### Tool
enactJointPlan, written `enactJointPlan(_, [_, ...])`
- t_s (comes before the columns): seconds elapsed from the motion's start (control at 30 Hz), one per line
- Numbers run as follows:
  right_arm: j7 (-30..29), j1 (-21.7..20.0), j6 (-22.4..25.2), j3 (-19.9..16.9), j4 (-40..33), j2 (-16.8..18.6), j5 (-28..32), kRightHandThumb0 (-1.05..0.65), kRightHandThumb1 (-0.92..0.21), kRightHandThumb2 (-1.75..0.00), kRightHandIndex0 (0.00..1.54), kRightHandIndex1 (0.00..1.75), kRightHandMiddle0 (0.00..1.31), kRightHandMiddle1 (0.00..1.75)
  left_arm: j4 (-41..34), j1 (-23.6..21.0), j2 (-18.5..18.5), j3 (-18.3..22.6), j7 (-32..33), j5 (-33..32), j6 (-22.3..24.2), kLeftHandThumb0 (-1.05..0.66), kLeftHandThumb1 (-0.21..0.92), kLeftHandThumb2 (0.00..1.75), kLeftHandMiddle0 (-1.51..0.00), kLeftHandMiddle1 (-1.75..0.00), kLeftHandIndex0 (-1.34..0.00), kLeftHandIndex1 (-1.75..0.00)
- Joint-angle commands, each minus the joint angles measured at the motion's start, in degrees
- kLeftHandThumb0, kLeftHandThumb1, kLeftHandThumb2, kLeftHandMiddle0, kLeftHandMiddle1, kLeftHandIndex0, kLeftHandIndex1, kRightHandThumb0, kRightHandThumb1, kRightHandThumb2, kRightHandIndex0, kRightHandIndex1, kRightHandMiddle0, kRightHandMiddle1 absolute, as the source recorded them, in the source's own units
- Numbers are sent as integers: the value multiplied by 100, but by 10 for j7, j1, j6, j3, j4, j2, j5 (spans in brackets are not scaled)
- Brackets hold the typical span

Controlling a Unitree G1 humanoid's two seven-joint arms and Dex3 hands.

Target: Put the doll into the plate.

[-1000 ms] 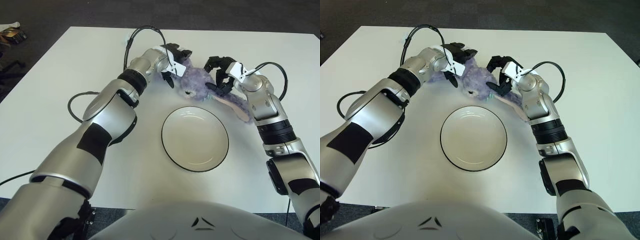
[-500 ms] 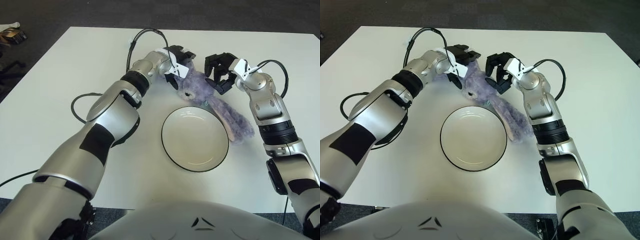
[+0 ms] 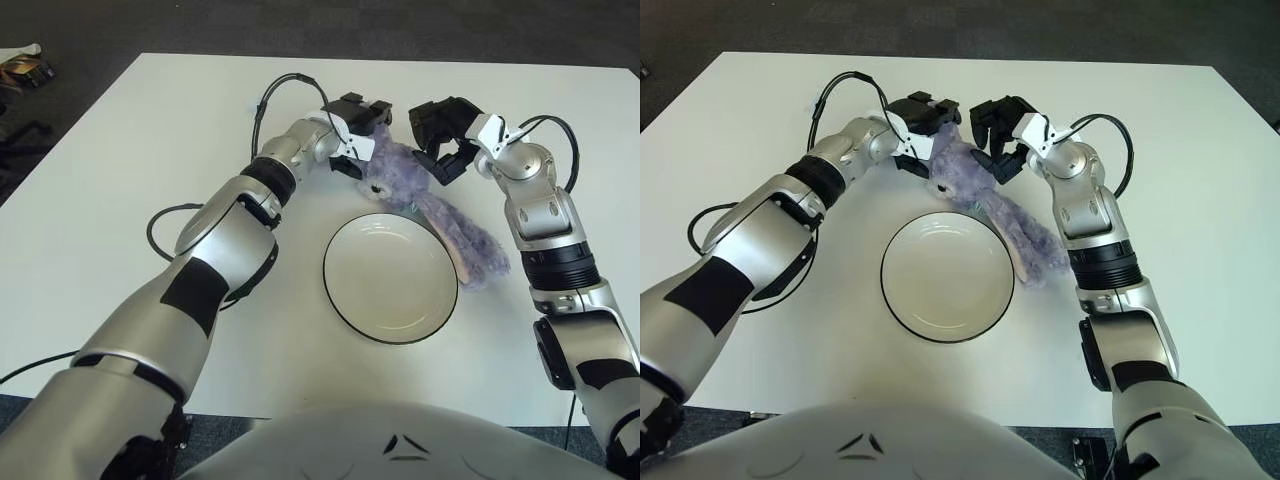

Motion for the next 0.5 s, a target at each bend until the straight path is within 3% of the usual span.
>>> enactJointPlan(0.0, [2,11,-24,-15,1,-3,20,59,-5,-164,84,175,106,175,10,26,-11,-1,12,0,19,-18,10,122,-17,-102,0,-135])
enactJointPlan(0.17, [2,13,-37,-26,9,3,40,60,-3,-166,85,175,107,175,14,34,-15,-1,29,0,29,-7,8,128,-17,-105,0,-136])
enactJointPlan(0.47, [5,14,-8,-34,5,4,60,61,-2,-167,86,175,107,175,20,44,-21,2,48,-5,42,6,6,135,-24,-125,-3,-140])
